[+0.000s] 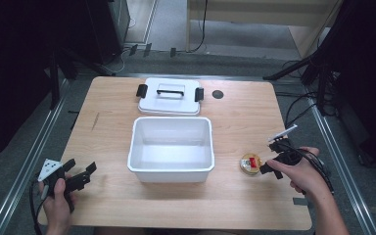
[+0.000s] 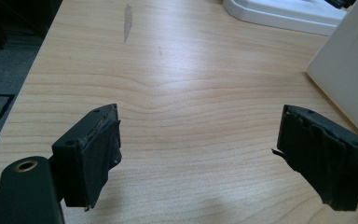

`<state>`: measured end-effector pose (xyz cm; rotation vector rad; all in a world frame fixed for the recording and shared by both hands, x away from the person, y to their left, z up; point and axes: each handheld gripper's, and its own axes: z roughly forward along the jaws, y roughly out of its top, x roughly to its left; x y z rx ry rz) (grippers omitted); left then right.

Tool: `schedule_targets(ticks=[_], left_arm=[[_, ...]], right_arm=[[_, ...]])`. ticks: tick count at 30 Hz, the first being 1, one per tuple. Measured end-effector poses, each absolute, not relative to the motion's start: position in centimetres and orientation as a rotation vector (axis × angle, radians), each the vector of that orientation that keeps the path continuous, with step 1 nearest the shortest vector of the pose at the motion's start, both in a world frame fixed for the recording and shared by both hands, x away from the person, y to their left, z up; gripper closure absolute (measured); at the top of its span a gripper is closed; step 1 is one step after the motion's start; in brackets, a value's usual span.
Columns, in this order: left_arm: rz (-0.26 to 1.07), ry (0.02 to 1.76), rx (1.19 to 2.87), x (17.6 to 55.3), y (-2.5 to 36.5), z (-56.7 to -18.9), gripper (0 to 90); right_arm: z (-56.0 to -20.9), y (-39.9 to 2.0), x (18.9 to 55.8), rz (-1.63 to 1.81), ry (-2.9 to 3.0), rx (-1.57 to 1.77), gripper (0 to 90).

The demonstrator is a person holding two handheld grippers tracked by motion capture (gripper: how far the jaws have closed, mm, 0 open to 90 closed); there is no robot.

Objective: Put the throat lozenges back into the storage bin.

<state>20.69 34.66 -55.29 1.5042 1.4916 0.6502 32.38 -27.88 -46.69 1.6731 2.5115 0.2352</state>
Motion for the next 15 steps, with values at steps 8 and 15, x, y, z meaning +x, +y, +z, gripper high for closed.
schedule_targets(ticks=[8,15], left_arm=[[0.646,1.490,1.504,20.7,34.7,-55.3,14.0],[0.646,1.491,1.502,20.7,34.7,-55.3,14.0]], right_arm=[[-46.7,-26.0,34.0,0.173,2.547,1.730,7.7],[-47.3,-24.3,34.8,0.148,2.558,1.737,7.0]])
